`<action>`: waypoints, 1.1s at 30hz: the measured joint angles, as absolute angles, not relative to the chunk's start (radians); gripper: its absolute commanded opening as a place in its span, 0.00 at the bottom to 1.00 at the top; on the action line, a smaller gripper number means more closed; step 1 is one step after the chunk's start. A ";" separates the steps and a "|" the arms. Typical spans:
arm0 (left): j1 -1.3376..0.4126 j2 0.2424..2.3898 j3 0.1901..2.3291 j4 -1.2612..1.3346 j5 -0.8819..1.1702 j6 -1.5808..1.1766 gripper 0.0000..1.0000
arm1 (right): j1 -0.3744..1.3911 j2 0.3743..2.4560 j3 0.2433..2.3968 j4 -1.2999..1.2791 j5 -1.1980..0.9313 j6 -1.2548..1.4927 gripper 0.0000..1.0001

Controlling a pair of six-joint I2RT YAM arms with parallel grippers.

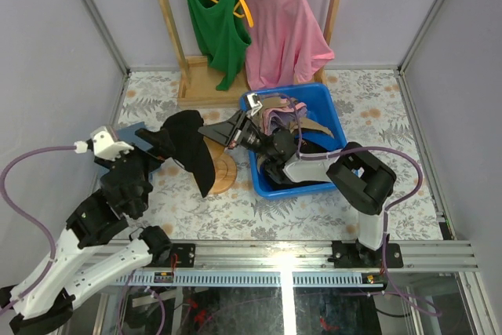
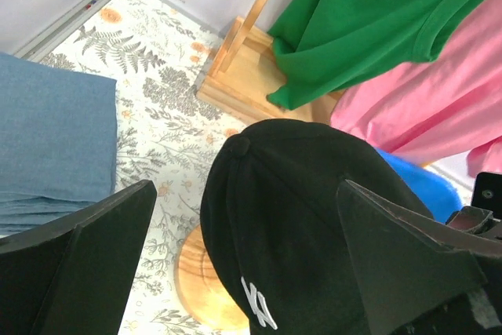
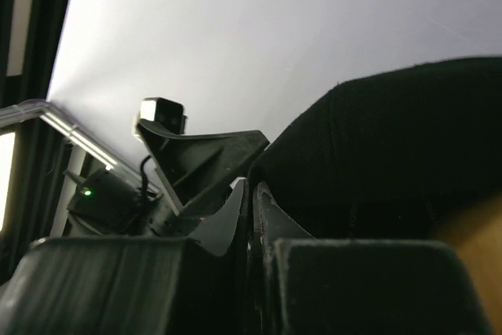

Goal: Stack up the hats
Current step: Place the hat on the hat stand.

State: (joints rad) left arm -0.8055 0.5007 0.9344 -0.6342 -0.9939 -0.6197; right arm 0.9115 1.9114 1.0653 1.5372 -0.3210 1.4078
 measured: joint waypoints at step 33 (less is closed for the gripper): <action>-0.805 0.803 0.844 -0.509 -0.850 -0.555 1.00 | 0.791 1.738 0.571 1.562 -0.243 1.306 0.07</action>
